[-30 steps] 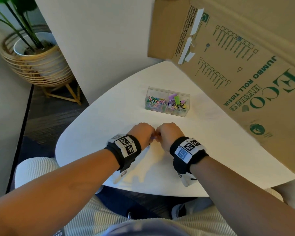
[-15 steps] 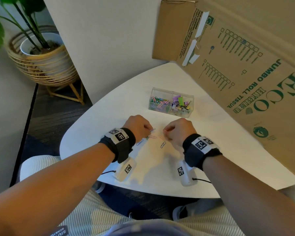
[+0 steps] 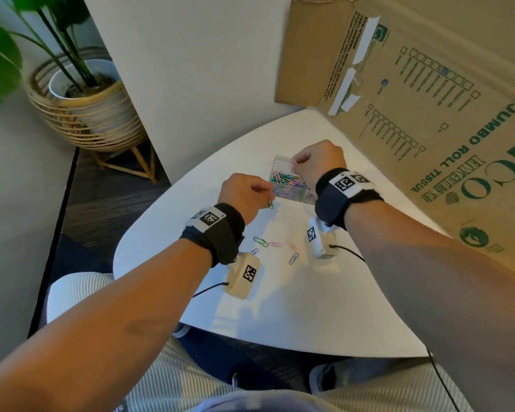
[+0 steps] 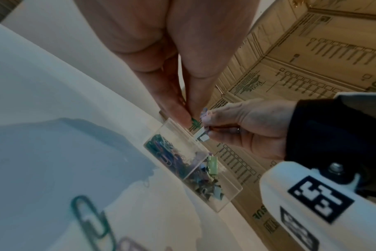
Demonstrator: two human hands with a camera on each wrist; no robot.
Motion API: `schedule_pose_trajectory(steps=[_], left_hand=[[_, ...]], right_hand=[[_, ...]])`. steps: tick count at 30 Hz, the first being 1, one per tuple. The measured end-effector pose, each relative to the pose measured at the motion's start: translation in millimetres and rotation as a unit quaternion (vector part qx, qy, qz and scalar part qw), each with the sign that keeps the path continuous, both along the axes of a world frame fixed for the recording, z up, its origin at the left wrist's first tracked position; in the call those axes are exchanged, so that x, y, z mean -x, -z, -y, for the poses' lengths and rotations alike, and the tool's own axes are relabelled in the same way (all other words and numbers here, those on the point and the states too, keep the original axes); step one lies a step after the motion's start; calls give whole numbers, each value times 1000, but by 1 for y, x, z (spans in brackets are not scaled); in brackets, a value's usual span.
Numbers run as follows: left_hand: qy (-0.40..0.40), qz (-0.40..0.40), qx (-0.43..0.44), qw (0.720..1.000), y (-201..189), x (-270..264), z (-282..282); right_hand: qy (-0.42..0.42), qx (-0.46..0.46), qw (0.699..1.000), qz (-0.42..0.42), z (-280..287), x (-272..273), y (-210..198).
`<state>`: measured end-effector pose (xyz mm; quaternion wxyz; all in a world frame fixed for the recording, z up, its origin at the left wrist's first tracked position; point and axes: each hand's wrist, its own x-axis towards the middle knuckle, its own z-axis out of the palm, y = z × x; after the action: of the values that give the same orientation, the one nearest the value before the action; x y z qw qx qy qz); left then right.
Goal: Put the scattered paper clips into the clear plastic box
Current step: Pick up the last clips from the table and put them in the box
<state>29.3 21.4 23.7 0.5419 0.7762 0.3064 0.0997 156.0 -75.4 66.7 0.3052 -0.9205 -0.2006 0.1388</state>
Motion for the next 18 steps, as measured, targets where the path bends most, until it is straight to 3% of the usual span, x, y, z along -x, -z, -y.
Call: schedule_pose_trajectory(steps=[3, 8, 13, 18], left_hand=[[-16, 26, -39, 999, -11, -16, -10], [27, 36, -115, 992, -26, -57, -16], [106, -56, -213, 970, -16, -82, -13], [131, -73, -181, 972, -12, -74, -14]], right_hand=[[-20, 33, 999, -11, 5, -4, 1], [49, -115, 992, 2, 39, 6, -4], [14, -87, 996, -9, 70, 21, 9], [-60, -16, 997, -49, 83, 30, 24]])
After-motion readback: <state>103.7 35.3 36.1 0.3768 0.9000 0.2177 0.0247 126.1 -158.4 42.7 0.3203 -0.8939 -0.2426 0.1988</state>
